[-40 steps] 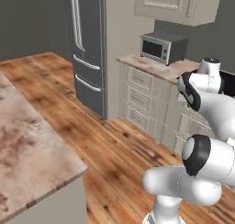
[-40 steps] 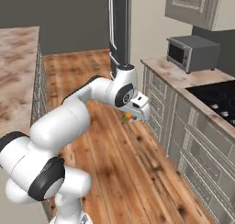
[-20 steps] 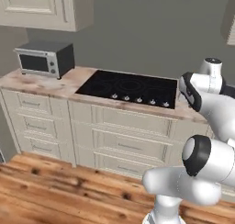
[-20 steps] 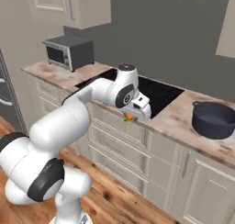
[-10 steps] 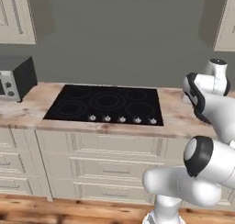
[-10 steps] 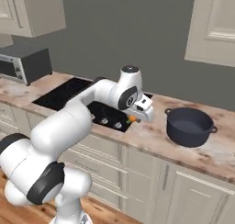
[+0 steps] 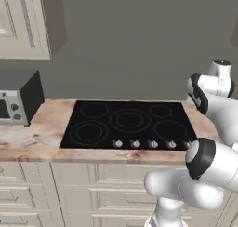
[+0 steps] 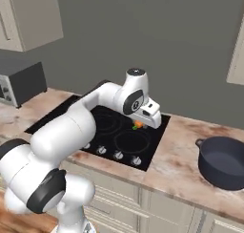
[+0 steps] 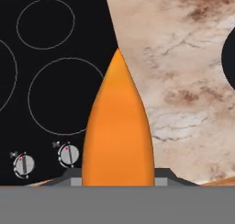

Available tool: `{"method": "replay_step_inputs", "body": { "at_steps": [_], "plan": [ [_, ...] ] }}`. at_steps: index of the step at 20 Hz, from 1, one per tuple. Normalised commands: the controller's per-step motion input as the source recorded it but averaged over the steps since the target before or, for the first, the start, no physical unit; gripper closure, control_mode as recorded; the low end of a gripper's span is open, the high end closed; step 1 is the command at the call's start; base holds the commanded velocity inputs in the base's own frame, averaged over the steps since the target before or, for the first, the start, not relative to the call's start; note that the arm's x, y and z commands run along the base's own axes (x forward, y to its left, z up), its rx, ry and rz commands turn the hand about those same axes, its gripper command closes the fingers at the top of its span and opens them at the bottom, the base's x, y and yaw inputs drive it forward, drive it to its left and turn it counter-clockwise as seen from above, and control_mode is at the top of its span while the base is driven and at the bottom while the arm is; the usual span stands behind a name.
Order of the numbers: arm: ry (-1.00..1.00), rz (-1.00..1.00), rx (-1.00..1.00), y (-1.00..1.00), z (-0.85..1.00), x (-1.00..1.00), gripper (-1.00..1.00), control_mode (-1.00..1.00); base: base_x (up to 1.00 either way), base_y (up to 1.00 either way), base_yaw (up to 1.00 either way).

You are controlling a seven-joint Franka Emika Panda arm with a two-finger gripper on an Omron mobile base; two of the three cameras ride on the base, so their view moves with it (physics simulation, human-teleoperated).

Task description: Turn on the sink faucet. Then move the carrot from the counter to the sink. Turn off the sink. Move the vegetable from the sink to the pot next to the stove. Finally move the pot to the rear left burner.

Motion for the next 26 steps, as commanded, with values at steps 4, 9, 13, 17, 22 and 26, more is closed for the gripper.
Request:
{"method": "replay_step_inputs", "body": {
  "at_steps": [4,9,13,17,22,26],
  "plan": [
    [0.0,0.0,0.0,0.0,0.0,0.0,1.0,1.0,0.41,-0.12,-0.12],
    [0.0,0.0,0.0,0.0,0.0,0.0,1.0,1.0,0.4,-0.11,-0.19],
    [0.0,0.0,0.0,0.0,0.0,0.0,1.0,1.0,0.6,0.0,-0.22],
    [0.0,0.0,0.0,0.0,0.0,0.0,1.0,1.0,0.66,0.02,-0.24],
    [0.0,0.0,0.0,0.0,0.0,0.0,1.0,1.0,0.58,0.02,-0.23],
    [0.0,0.0,0.0,0.0,0.0,0.0,1.0,1.0,0.51,0.13,-0.25]
  ]
}}
